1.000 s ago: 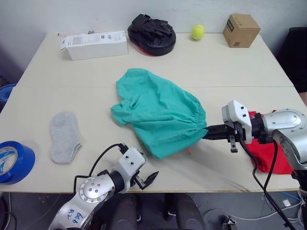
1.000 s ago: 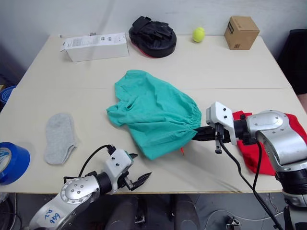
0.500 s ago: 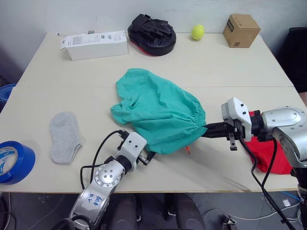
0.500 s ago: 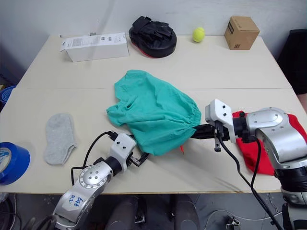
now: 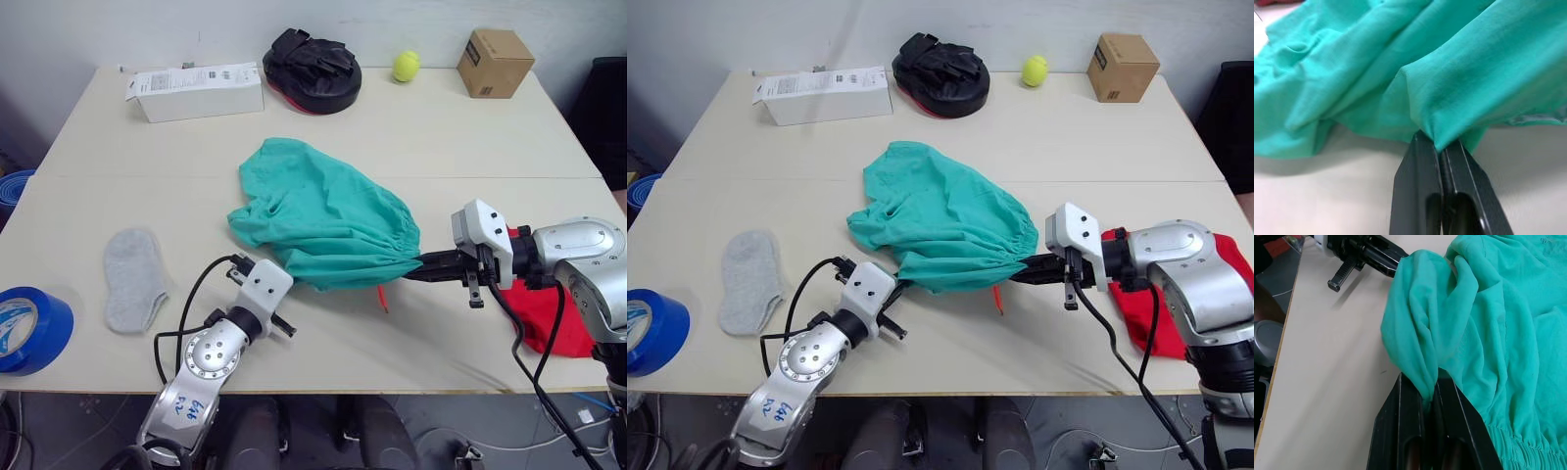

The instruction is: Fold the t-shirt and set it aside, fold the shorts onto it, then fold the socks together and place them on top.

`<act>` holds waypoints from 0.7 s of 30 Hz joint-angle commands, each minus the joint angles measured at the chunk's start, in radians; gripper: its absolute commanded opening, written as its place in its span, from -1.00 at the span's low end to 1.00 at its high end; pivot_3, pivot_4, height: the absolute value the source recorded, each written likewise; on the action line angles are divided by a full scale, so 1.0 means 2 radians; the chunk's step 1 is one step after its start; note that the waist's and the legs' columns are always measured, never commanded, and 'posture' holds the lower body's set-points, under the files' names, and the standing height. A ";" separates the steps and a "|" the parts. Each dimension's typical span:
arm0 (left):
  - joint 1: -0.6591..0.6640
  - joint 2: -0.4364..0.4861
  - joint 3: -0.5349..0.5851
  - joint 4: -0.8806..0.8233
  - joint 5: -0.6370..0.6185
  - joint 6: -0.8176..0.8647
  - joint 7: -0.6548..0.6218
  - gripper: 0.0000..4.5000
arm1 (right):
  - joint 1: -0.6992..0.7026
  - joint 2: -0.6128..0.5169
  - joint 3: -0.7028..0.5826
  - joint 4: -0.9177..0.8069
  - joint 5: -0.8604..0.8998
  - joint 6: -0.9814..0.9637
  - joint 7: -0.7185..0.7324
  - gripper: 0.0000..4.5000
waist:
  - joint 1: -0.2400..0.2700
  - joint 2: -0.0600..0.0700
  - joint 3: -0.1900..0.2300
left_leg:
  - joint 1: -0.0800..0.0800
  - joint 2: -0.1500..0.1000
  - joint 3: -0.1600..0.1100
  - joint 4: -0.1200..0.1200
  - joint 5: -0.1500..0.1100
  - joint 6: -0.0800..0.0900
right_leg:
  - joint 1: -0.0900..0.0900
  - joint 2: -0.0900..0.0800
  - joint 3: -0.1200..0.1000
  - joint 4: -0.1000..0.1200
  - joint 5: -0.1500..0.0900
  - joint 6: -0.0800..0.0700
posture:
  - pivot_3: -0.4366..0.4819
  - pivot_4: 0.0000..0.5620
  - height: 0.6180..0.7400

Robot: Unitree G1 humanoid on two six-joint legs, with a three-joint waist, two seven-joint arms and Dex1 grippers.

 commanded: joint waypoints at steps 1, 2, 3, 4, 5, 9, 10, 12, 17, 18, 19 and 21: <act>-0.022 0.056 0.064 0.019 -0.004 -0.026 -0.048 -0.98 | 0.005 -0.005 -0.009 0.001 0.000 -0.016 0.007 -1.00 | 0.000 0.000 0.000 | 0.000 0.000 0.000 0.000 0.000 0.000 | 0.000 0.000 0.000 0.000 0.000 0.000 | -0.05 -0.47 1.00; -0.029 0.080 0.072 0.026 -0.010 -0.038 -0.072 -0.98 | 0.009 -0.007 -0.009 0.001 0.000 -0.020 0.009 -1.00 | 0.000 0.000 0.000 | 0.000 0.000 0.000 0.000 0.000 0.000 | 0.000 0.000 0.000 0.000 0.000 0.000 | -0.05 -0.47 1.00; -0.034 0.101 0.079 0.033 -0.020 -0.050 -0.099 -0.98 | 0.014 -0.009 -0.007 0.002 -0.002 -0.025 0.011 -1.00 | -0.001 0.000 0.000 | 0.000 0.000 0.000 0.000 0.000 0.000 | 0.000 0.000 0.000 0.000 0.000 0.000 | -0.05 -0.47 1.00; -0.037 0.125 0.083 0.036 -0.032 -0.058 -0.132 -0.98 | 0.021 -0.011 -0.002 0.001 -0.007 -0.033 0.015 -1.00 | -0.001 0.000 0.000 | 0.000 0.000 0.000 0.000 0.000 0.000 | 0.000 0.000 0.000 0.000 0.000 0.000 | -0.05 -0.47 1.00; -0.038 0.154 0.082 0.038 -0.044 -0.065 -0.170 -0.98 | 0.032 -0.013 0.006 0.001 -0.017 -0.047 0.020 -1.00 | -0.001 0.000 0.000 | 0.000 0.000 0.000 0.000 0.000 0.000 | 0.000 0.000 0.000 0.000 0.000 0.000 | -0.05 -0.47 1.00; -0.053 0.218 0.079 0.054 -0.088 -0.078 -0.266 -0.98 | 0.053 -0.004 0.043 0.013 -0.052 -0.095 0.031 -1.00 | -0.001 0.000 0.000 | 0.000 0.000 0.000 -0.001 0.000 0.000 | 0.000 0.000 0.000 -0.001 0.000 0.000 | -0.05 -0.47 1.00; -0.059 0.225 0.078 0.060 -0.095 -0.075 -0.278 -0.98 | 0.051 0.001 0.049 0.019 -0.057 -0.101 0.029 -1.00 | -0.001 0.000 0.000 | 0.000 0.000 0.000 -0.001 0.000 0.000 | 0.000 0.000 0.000 -0.001 0.000 0.000 | -0.05 -0.47 1.00; -0.099 0.233 0.068 0.104 -0.089 -0.103 -0.300 -0.98 | 0.022 0.018 0.072 0.061 -0.093 -0.141 0.021 -1.00 | -0.001 0.000 0.000 | 0.000 0.000 0.000 0.000 0.000 0.000 | 0.000 0.000 0.000 0.000 0.000 0.000 | -0.05 -0.47 1.00; -0.335 0.221 0.034 0.348 -0.003 -0.260 -0.287 -0.98 | -0.198 0.090 0.090 0.322 -0.240 -0.305 -0.147 -1.00 | -0.007 0.000 0.002 | -0.001 0.000 0.002 0.001 0.002 -0.001 | -0.002 0.001 0.000 0.001 0.003 -0.001 | -0.05 -0.47 1.00; -0.431 0.212 0.046 0.434 0.011 -0.292 -0.246 -0.98 | -0.269 0.097 0.078 0.385 -0.265 -0.346 -0.216 -1.00 | -0.006 0.000 0.003 | -0.003 0.000 0.002 0.000 0.004 -0.001 | -0.004 0.001 0.000 0.001 0.004 -0.002 | -0.05 -0.47 1.00; -0.513 0.211 0.059 0.503 0.017 -0.321 -0.215 -0.98 | -0.316 0.100 0.069 0.428 -0.263 -0.359 -0.229 -1.00 | -0.004 -0.001 0.004 | -0.004 0.000 0.002 0.001 0.004 -0.001 | -0.005 0.001 0.000 0.002 0.004 -0.002 | -0.05 -0.47 1.00; -0.632 0.216 0.078 0.603 0.016 -0.360 -0.189 -0.98 | -0.375 0.096 0.050 0.477 -0.265 -0.417 -0.271 -1.00 | -0.004 -0.003 0.005 | -0.017 -0.001 0.003 0.003 0.008 -0.002 | -0.019 0.001 0.000 0.008 0.004 -0.002 | -0.05 -0.47 1.00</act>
